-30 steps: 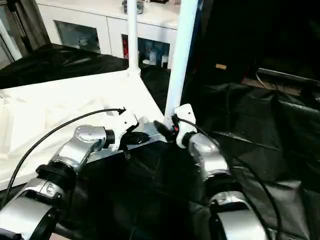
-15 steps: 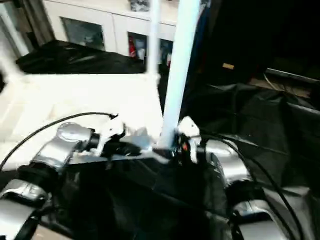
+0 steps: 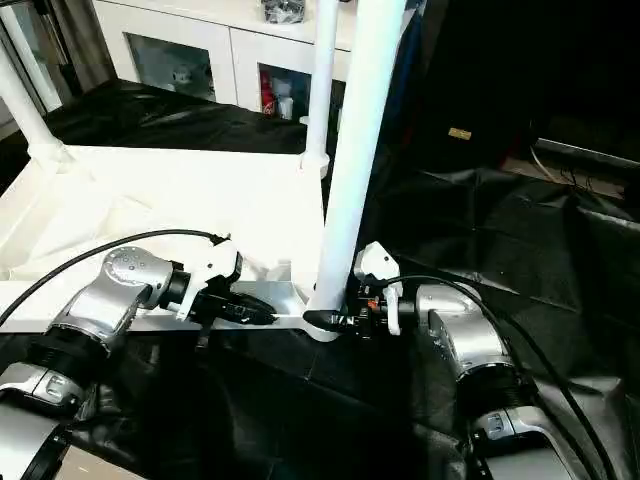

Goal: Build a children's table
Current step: Rotate leg to tighten

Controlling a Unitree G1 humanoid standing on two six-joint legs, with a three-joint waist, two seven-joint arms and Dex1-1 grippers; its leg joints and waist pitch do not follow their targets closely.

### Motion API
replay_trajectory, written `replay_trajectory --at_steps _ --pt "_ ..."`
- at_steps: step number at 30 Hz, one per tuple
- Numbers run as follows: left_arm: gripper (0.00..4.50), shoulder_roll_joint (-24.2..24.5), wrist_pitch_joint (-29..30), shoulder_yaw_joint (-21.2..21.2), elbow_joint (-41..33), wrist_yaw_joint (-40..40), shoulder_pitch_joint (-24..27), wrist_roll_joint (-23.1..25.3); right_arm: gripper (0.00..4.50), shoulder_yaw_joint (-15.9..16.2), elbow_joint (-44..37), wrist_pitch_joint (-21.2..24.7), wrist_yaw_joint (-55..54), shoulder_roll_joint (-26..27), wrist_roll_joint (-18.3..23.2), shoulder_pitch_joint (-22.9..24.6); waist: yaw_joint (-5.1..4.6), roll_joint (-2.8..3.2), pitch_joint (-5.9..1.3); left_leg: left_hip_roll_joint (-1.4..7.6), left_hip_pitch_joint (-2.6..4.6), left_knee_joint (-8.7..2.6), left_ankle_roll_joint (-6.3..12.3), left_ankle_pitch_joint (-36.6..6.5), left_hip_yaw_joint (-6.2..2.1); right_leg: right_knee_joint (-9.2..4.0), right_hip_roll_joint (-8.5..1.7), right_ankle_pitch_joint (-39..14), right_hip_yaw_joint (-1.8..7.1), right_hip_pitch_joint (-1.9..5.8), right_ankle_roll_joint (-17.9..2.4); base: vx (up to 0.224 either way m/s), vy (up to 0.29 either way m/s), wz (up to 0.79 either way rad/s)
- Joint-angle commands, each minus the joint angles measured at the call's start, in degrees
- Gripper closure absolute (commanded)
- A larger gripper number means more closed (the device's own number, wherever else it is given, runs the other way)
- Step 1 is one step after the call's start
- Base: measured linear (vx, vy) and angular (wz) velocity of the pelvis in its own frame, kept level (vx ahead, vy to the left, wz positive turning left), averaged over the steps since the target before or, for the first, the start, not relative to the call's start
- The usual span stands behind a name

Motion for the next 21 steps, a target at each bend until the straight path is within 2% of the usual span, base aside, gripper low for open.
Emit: replay_trajectory --at_steps 1,3,5,6,7,8,9,11,15,16,18,21 --pt "4.5 -2.4 -0.9 1.3 -1.0 4.6 -2.2 -1.0 1.99 1.7 1.4 0.2 -1.0 1.6 -0.9 0.8 0.16 0.05 -3.4 1.78 0.3 -3.17 3.95 -8.2 -0.07 -3.47 -3.79 -4.3 2.59 3.19 -14.7 0.0 0.0 0.0" --pt "4.5 -3.8 -0.3 2.1 0.4 9.2 -3.3 -0.3 1.99 0.4 5.1 -0.8 -9.0 3.7 -2.5 -0.5 0.07 0.08 -3.29 1.75 0.3 -3.27 3.39 -9.2 -0.09 -3.74 -3.87 -6.5 2.62 3.08 -14.3 0.0 0.0 0.0" --pt "4.5 -5.7 0.6 2.8 2.0 14.8 -4.5 0.8 1.99 -1.5 10.4 -2.4 -21.3 6.8 -4.7 -2.5 -0.49 0.11 -3.13 1.56 0.54 -3.63 1.12 -11.6 -0.41 -4.32 -4.08 -12.2 2.64 2.9 -12.9 0.0 0.0 0.0" --pt "4.5 -6.2 0.8 2.8 2.2 15.7 -4.7 0.9 1.99 -2.1 11.7 -2.3 -24.6 7.5 -5.0 -3.1 -0.74 0.1 -3.1 1.45 0.5 -3.64 0.69 -12.0 -0.38 -4.42 -4.04 -13.5 2.69 2.86 -12.4 0.0 0.0 0.0" --pt "4.5 -6.2 0.8 2.8 2.2 15.7 -4.7 0.9 1.99 -2.1 11.7 -2.3 -24.6 7.5 -5.0 -3.1 -0.98 -0.01 -3.09 1.36 0.29 -3.81 0.08 -12.2 -0.58 -4.54 -4.01 -15.4 2.61 3.12 -11.3 0.0 0.0 0.0" --pt "4.5 -7.3 1.1 2.9 2.8 18.1 -5.1 1.3 1.99 -3.1 13.3 -2.1 -29.2 9.2 -4.9 -3.9 -0.99 0.01 -3.15 1.42 0.26 -3.81 0.08 -12.1 -0.64 -4.61 -4.08 -15.6 2.61 3.2 -11.0 0.0 0.0 0.0" --pt "4.5 -8.3 1.4 3.1 3.4 20.5 -5.5 1.7 1.99 -4.0 14.2 -2.3 -32.4 10.8 -4.7 -4.4 -1.31 0.16 -3.12 1.46 0.48 -3.72 0.21 -12.3 -0.48 -4.68 -3.96 -14.4 2.78 2.75 -11.1 0.0 0.0 0.0" --pt "4.5 -9.7 1.6 3.3 4.0 23.8 -6.0 2.3 1.99 -4.9 15.3 -2.3 -37.4 12.8 -4.9 -5.0 -1.45 0.06 -3.33 1.37 0.48 -3.61 0.54 -11.3 -0.44 -4.4 -3.83 -12.1 2.79 2.84 -11.6 0.0 0.0 0.0" --pt "4.5 -12.3 1.6 3.3 4.2 28.4 -6.5 3.1 1.99 -4.0 16.1 -4.7 -41.3 15.4 -6.5 -5.2 -1.48 0.14 -3.42 1.32 0.22 -3.44 1.56 -9.2 -0.35 -4.01 -3.76 -7.6 2.76 3.07 -12.3 0.0 0.0 0.0" --pt "4.5 -12.6 1.3 2.9 4.1 28.0 -6.4 3.1 1.43 -4.5 16.3 -5.1 -40.7 16.1 -5.7 -5.3 -1.42 0.19 -3.47 1.31 0.26 -3.37 2.11 -9.0 -0.27 -3.97 -3.78 -6.7 2.78 3.08 -12.7 0.0 0.0 0.0" --pt "4.5 -12.9 0.9 2.3 3.9 27.4 -6.1 3.1 1.43 -5.1 16.5 -5.3 -39.3 16.8 -4.3 -5.5 -1.37 0.22 -3.46 1.3 0.21 -3.39 2.63 -9.0 -0.29 -3.93 -3.72 -6.3 2.73 3.18 -12.9 0.0 0.0 0.0" --pt "4.5 -12.8 0.4 1.8 3.8 26.7 -5.7 3.4 1.02 -4.3 15.8 -6.2 -37.4 15.8 -4.8 -5.2 -1.37 0.31 -3.35 1.36 0.32 -3.46 2.7 -10.1 -0.26 -4.07 -3.73 -7.0 2.75 3.11 -13.0 0.0 0.0 0.0"
